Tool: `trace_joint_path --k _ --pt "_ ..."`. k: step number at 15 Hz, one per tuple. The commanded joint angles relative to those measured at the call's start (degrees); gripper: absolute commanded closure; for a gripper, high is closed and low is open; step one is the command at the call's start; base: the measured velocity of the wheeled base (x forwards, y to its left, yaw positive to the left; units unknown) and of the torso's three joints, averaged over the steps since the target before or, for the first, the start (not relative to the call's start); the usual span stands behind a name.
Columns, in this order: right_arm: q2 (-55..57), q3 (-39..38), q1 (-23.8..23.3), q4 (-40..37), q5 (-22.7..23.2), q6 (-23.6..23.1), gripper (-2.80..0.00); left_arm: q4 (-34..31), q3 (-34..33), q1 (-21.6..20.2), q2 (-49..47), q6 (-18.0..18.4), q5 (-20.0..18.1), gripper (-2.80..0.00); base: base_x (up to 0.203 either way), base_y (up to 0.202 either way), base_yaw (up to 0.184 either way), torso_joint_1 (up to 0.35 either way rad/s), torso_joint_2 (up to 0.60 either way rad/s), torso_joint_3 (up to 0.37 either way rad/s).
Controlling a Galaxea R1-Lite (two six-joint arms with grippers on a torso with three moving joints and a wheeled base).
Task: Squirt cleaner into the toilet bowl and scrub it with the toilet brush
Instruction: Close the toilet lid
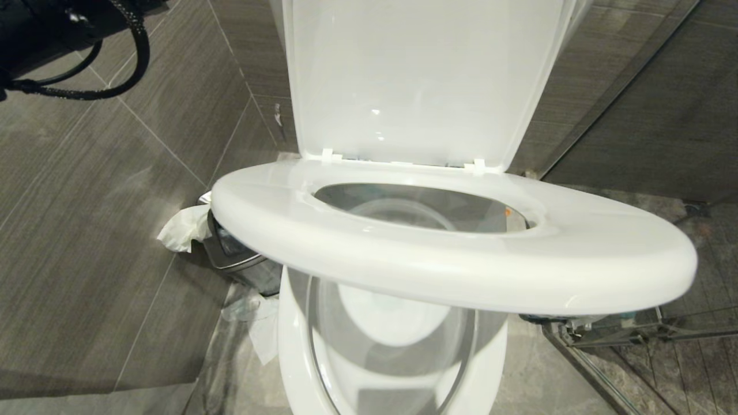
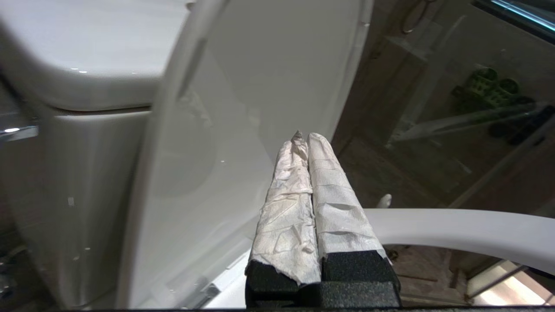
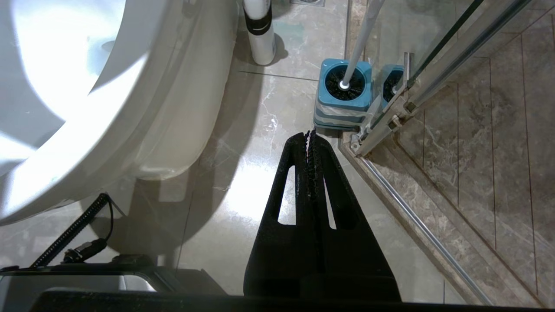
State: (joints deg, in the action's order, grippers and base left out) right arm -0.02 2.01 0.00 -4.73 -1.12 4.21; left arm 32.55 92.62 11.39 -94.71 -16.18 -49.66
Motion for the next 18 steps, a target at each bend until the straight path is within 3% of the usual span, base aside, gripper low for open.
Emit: trace_joint_path --k 1,5,12,18 --pt "0.0 0.0 -0.1 0.0 0.0 0.0 0.0 0.0 2.7 -1.4 -3.7 -0.3 -0.3 0.0 0.0 0.0 0.0 0.0 0.0 0.0" --pt "0.0 0.0 0.0 0.0 0.0 0.0 0.0 -0.2 5.4 -2.4 -6.6 -0.3 -0.3 0.0 0.0 0.0 0.0 0.0 0.0 0.0" --pt "0.0 0.0 0.0 0.0 0.0 0.0 0.0 -0.1 18.1 -2.7 -16.3 -0.1 1.6 0.0 0.0 0.0 0.0 0.0 0.0 0.0" --pt "0.0 0.0 0.0 0.0 0.0 0.0 0.0 0.1 18.6 -3.7 -19.8 0.0 1.7 0.0 0.0 0.0 0.0 0.0 0.0 0.0"
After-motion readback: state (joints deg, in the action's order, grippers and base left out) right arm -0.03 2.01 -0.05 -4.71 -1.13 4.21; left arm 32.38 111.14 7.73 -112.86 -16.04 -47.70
